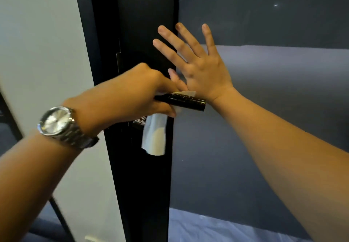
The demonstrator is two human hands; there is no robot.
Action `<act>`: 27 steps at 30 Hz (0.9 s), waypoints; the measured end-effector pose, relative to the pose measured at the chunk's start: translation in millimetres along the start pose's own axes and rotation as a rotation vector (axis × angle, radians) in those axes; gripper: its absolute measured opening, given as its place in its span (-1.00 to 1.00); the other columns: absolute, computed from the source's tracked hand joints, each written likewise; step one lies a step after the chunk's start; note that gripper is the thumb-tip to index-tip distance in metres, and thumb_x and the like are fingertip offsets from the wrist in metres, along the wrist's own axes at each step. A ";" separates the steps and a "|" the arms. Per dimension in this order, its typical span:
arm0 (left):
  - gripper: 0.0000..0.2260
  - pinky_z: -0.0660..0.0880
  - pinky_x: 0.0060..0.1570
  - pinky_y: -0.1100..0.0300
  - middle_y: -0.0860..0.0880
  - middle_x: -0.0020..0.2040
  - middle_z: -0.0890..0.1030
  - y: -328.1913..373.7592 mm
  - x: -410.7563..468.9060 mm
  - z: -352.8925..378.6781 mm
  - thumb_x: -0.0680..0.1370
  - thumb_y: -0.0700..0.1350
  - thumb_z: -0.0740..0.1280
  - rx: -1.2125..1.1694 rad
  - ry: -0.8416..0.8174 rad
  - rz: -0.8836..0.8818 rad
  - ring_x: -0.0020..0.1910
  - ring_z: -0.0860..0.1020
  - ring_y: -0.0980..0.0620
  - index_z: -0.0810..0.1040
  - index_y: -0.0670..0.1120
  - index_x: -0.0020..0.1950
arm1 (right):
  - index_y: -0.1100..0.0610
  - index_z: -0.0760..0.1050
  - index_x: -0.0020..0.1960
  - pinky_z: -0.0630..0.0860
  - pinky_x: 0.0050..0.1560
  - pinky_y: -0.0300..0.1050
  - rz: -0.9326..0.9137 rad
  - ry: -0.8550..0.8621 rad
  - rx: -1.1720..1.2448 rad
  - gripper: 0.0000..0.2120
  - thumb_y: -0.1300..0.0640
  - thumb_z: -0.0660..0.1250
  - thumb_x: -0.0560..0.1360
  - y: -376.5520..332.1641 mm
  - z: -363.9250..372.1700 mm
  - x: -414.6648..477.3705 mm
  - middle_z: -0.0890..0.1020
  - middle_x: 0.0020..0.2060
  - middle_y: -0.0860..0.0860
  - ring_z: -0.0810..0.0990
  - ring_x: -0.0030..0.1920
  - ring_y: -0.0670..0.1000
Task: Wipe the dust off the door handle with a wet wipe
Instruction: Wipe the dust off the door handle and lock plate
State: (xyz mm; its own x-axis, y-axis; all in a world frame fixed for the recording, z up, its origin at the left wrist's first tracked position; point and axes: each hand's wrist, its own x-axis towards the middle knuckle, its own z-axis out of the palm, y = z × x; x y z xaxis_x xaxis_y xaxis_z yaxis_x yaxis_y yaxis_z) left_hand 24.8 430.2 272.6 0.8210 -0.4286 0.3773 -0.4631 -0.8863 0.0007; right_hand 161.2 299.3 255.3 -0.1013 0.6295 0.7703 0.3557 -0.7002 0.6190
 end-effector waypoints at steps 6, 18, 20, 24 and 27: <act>-0.48 0.40 -0.14 0.28 0.06 -0.13 0.60 16.5 -6.4 5.0 0.39 0.23 0.15 0.178 0.052 0.008 -0.20 0.51 0.12 0.47 -0.01 0.25 | 0.05 0.31 0.45 0.20 0.36 0.30 -0.001 0.028 0.007 -0.51 -0.02 0.13 0.55 0.5 1.1 1.5 0.38 0.42 0.05 0.35 0.41 0.14; -0.67 0.33 -0.26 0.66 0.33 -0.27 0.57 -18.4 -22.8 -31.7 0.29 0.04 0.34 -0.058 0.097 0.008 -0.28 0.47 0.52 0.63 0.11 0.04 | 0.05 0.31 0.45 0.17 0.38 0.29 0.002 0.030 0.033 -0.51 -0.01 0.14 0.54 -0.4 0.6 0.6 0.37 0.42 0.04 0.34 0.42 0.13; -0.65 0.40 -0.24 0.60 0.22 -0.18 0.64 -21.8 -18.7 -35.2 0.24 0.08 0.37 -0.078 0.063 -0.020 -0.24 0.53 0.45 0.64 0.12 0.01 | 0.05 0.30 0.46 0.14 0.39 0.28 0.004 0.021 0.044 -0.51 -0.01 0.13 0.55 -0.5 0.4 0.5 0.35 0.43 0.04 0.32 0.43 0.13; -0.76 0.32 -0.23 0.66 0.22 -0.27 0.62 -3.3 -2.3 -25.2 0.30 -0.02 0.47 0.013 0.085 0.090 -0.39 0.46 0.48 0.66 0.05 -0.04 | 0.05 0.28 0.47 0.13 0.39 0.30 0.008 0.005 0.045 -0.47 -0.08 0.19 0.54 -0.3 2.1 0.8 0.33 0.44 0.05 0.30 0.44 0.13; -0.80 0.38 -0.28 0.50 0.15 -0.29 0.59 10.2 7.1 -5.4 0.38 -0.02 0.43 0.062 0.096 0.127 -0.36 0.46 0.33 0.65 -0.04 -0.04 | 0.06 0.25 0.48 0.12 0.39 0.30 -0.011 -0.004 0.023 -0.36 -0.18 0.27 0.49 0.8 2.9 0.1 0.33 0.44 0.06 0.29 0.44 0.14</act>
State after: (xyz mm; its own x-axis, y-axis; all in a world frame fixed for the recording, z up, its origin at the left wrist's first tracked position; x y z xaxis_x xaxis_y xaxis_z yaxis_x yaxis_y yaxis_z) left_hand 24.1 419.0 280.3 0.7199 -0.5222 0.4573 -0.5376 -0.8362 -0.1085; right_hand 164.2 299.7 255.4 -0.1012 0.6387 0.7627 0.3756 -0.6854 0.6238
